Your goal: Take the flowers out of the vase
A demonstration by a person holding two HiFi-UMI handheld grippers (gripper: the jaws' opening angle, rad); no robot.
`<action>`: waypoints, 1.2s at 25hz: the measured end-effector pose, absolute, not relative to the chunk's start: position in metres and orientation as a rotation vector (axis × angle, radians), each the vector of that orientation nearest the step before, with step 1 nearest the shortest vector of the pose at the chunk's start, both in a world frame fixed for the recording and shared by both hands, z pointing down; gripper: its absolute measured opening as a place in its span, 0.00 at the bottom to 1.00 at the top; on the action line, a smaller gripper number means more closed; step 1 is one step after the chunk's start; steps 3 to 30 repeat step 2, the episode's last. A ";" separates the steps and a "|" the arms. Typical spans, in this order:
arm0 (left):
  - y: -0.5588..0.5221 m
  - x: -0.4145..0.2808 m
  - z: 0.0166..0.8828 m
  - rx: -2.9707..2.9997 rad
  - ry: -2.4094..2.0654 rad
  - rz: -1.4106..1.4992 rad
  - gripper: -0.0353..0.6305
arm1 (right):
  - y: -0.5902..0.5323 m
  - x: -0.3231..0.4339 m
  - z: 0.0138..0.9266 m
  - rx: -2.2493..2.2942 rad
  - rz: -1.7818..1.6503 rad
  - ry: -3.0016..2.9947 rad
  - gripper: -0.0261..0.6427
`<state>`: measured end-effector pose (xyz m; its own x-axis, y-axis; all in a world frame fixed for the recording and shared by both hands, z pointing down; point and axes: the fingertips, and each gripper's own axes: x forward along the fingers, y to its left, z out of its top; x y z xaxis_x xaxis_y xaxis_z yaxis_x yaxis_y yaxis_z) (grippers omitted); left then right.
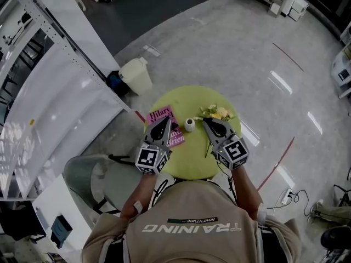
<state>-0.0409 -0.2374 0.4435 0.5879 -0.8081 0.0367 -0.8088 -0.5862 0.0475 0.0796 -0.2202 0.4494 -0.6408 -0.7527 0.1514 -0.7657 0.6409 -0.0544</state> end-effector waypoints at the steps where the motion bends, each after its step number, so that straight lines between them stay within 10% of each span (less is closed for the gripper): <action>1: -0.237 -0.041 0.444 2.744 -1.401 0.015 0.06 | -0.220 0.080 0.450 1.275 0.177 -2.739 0.04; 30: -0.237 -0.041 0.444 2.741 -1.402 0.012 0.06 | -0.221 0.081 0.451 1.278 0.182 -2.738 0.04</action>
